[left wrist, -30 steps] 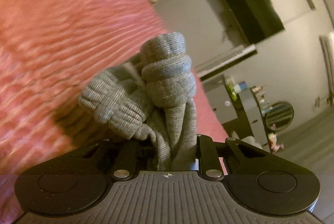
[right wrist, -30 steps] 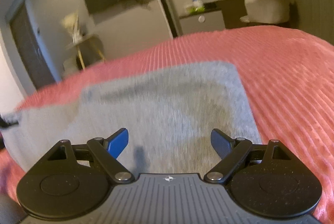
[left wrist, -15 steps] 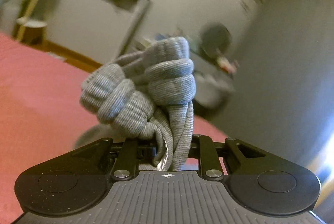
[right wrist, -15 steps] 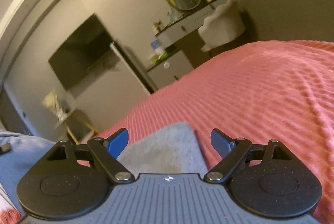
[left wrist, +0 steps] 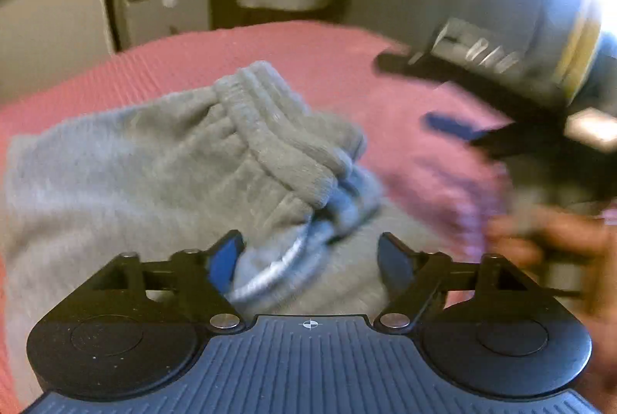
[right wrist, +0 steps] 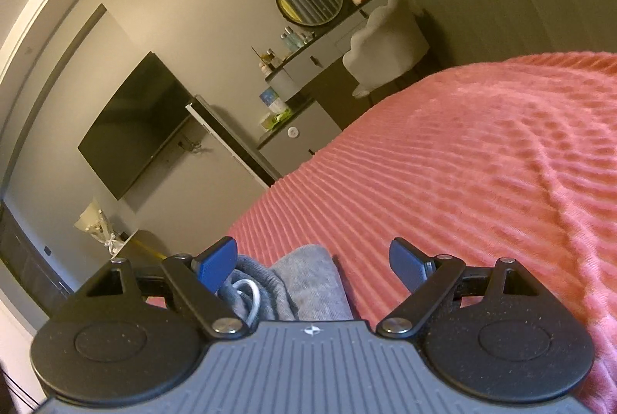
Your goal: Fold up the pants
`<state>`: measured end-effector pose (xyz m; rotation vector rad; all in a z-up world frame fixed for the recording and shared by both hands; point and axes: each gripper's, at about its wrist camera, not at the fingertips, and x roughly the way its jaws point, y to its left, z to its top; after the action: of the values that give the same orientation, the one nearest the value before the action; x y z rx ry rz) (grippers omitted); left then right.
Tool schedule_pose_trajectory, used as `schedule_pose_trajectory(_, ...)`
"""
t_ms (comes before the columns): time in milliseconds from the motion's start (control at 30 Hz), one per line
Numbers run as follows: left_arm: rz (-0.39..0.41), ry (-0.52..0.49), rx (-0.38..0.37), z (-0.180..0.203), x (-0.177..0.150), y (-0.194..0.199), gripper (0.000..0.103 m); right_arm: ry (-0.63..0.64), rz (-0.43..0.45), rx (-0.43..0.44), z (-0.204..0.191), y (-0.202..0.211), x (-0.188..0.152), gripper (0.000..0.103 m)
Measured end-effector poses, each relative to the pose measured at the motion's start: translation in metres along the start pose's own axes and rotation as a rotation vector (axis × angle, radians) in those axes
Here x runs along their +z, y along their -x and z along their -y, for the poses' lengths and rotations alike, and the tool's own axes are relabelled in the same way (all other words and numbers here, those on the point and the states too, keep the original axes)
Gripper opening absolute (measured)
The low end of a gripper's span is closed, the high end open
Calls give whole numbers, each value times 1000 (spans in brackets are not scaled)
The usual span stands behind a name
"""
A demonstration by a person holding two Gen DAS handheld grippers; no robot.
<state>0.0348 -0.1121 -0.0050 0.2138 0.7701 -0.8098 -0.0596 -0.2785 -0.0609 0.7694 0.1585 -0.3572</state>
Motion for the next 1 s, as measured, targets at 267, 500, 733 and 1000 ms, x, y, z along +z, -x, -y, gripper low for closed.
schedule_pose_trajectory(267, 94, 555, 127, -112, -41, 60, 96, 27, -52, 30, -4, -6, -7, 86)
schedule_pose_trajectory(500, 121, 807, 251, -161, -68, 61, 96, 134, -113, 72, -26, -5, -22, 86)
schedule_pose_trajectory(733, 89, 850, 258, -169, -69, 40, 96, 182, -53, 105, -63, 30, -19, 86)
schedule_pose_trajectory(1000, 80, 913, 232, -171, -90, 59, 97, 293, -363, -150, -78, -30, -57, 81)
